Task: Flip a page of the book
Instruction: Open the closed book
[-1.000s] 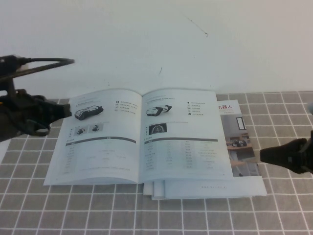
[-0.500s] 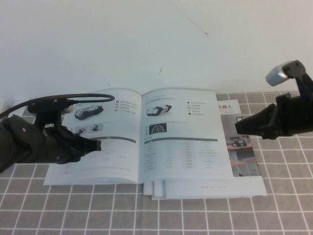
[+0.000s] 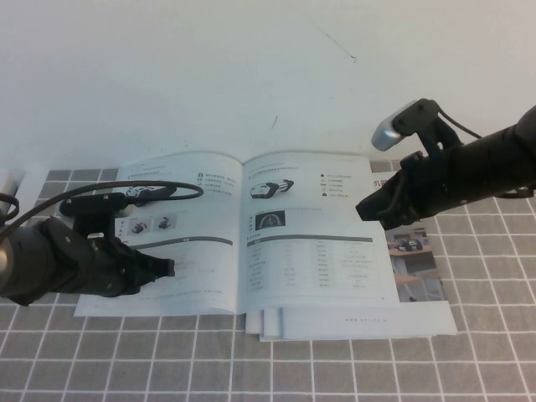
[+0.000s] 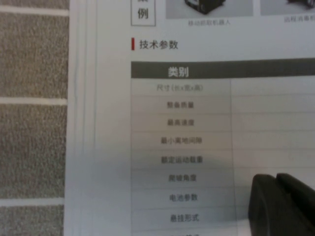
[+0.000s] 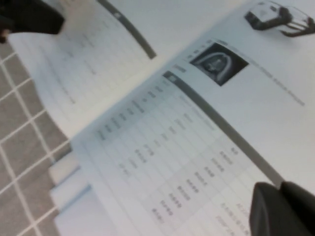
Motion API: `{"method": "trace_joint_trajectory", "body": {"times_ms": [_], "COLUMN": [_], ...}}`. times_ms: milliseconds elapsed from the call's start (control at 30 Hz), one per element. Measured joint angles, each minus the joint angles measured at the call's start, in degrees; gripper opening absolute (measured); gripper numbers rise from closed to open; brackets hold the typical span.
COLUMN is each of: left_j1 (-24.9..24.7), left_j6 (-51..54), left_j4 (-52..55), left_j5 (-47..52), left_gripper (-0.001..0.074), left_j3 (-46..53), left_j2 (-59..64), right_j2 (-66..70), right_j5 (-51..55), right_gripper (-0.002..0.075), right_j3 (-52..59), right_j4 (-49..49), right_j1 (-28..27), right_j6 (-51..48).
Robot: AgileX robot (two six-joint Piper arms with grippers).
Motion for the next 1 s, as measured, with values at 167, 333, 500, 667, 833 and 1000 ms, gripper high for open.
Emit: {"method": "trace_joint_trajectory", "body": {"times_ms": [167, 333, 500, 667, 833, 1000], "left_j1": [0.0, 0.0, 0.0, 0.0, 0.0, 0.0], "left_j6": [-0.1, -0.1, -0.1, -0.1, -0.1, 0.0], "left_j4": [0.0, 0.0, 0.0, 0.0, 0.0, -0.2], "left_j5": [0.1, 0.2, 0.6, 0.7, 0.9, 0.9], "left_gripper": [-0.0004, -0.0004, -0.0004, -0.0004, -0.0003, -0.0004], "left_j3": [-0.1, -0.1, -0.2, -0.3, -0.4, -0.4], "left_j2": [0.3, 0.3, 0.3, 0.4, 0.4, 0.4], "right_j2": [5.2, 8.6, 9.8, 10.4, 10.4, 11.4], "right_j5": [-6.5, -8.4, -8.6, -11.5, -13.3, -12.7], "right_gripper": [0.0117, 0.0297, 0.0358, 0.0367, 0.0367, 0.0367], "right_j3": [-0.8, -0.8, -0.8, -0.9, -0.9, -0.9], "right_j4": [0.1, 0.2, 0.2, 0.2, -0.1, 0.0], "right_j1": [0.0, -0.1, -0.2, -0.2, -0.2, -0.2], "right_j6": [4.7, 10.1, 13.2, 13.5, 14.1, 15.4]}}
